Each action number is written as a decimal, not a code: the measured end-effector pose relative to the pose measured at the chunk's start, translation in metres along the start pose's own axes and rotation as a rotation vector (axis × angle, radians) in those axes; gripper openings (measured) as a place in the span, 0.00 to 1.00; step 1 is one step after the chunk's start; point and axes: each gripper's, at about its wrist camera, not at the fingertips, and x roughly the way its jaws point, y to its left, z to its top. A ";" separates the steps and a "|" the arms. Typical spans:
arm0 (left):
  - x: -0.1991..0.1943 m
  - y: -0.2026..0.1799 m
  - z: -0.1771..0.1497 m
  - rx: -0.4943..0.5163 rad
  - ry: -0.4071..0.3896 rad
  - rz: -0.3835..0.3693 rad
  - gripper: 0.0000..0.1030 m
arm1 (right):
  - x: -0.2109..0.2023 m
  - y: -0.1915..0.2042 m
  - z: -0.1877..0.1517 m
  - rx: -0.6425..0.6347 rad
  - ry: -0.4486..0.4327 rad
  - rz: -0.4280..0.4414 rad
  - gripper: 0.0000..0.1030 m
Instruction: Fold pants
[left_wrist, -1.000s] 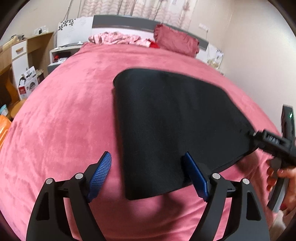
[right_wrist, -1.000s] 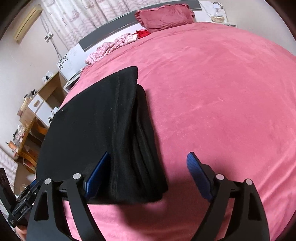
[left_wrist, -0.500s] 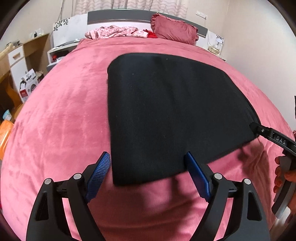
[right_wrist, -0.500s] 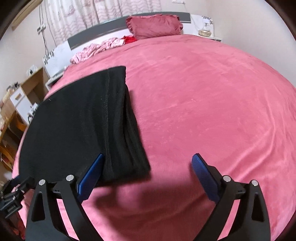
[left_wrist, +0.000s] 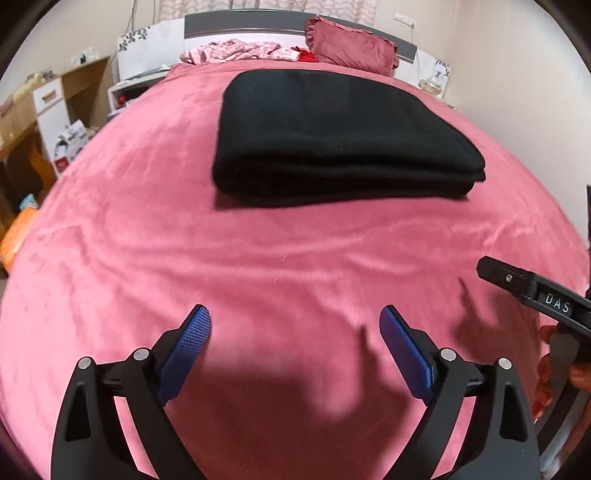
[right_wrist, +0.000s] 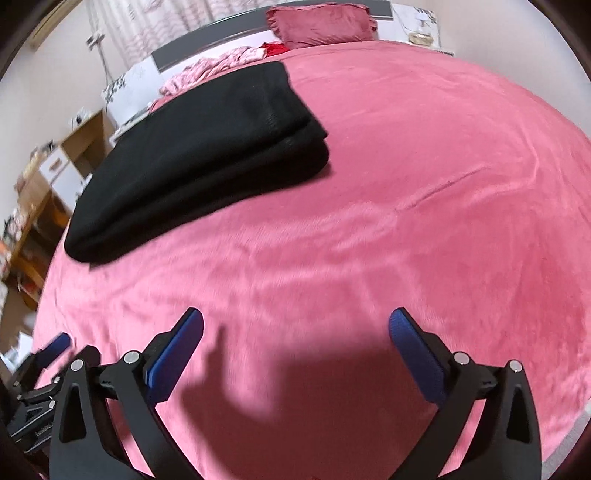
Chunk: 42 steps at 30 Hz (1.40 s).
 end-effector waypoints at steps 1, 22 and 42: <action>-0.005 -0.003 -0.002 0.009 -0.010 0.052 0.90 | -0.005 0.003 -0.001 -0.011 -0.014 -0.019 0.98; -0.087 0.002 -0.004 -0.055 -0.206 0.187 0.96 | -0.075 0.046 -0.032 -0.150 -0.256 -0.036 0.98; -0.091 0.005 -0.006 -0.099 -0.184 0.171 0.96 | -0.073 0.048 -0.034 -0.154 -0.249 -0.026 0.98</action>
